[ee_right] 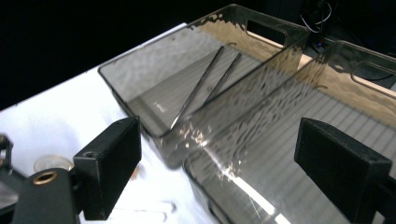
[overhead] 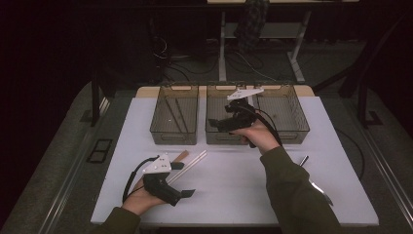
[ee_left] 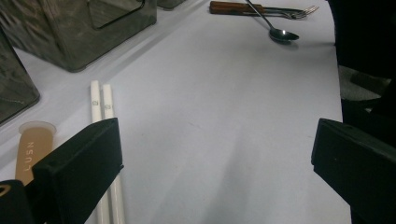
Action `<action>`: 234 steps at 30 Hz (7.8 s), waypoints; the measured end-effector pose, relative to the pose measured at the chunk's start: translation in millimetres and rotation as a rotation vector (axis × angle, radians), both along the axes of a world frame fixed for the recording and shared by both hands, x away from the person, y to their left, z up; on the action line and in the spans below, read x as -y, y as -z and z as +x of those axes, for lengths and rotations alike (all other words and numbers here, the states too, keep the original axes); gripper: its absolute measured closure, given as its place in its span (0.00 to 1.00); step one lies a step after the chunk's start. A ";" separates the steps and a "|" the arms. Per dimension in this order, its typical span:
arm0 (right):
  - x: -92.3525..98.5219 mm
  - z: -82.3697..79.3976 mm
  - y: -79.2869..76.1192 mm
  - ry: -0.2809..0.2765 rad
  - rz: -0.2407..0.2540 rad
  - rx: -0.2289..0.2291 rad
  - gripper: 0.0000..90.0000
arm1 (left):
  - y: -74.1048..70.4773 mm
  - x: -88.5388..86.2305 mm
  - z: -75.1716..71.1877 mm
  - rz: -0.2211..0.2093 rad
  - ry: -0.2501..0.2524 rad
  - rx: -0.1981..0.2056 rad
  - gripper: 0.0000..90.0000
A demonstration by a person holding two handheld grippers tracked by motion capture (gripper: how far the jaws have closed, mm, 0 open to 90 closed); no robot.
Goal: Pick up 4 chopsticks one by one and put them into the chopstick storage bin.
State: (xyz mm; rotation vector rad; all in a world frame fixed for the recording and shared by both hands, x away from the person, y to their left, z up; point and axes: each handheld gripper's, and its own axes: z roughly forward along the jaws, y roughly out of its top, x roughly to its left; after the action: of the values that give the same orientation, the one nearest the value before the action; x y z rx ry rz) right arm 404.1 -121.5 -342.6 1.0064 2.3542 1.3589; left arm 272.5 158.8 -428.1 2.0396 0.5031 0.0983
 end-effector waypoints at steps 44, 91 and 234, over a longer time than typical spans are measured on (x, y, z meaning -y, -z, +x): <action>135.4 -108.7 62.0 0.077 0.039 0.051 0.13 | 0.2 1.3 1.2 0.027 -0.024 0.008 0.01; 167.9 -151.0 96.1 0.089 -0.042 0.017 0.13 | 11.7 -28.8 35.7 0.125 -0.224 -0.142 0.85; 170.0 -151.1 96.0 0.097 -0.042 0.018 0.13 | -66.9 -20.6 63.0 0.087 -0.263 -0.021 0.94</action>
State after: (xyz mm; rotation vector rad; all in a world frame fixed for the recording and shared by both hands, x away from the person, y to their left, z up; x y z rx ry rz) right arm 252.9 -291.6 -438.6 1.0772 2.2795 1.2731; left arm 335.5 179.4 -361.2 2.0511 0.7916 0.2609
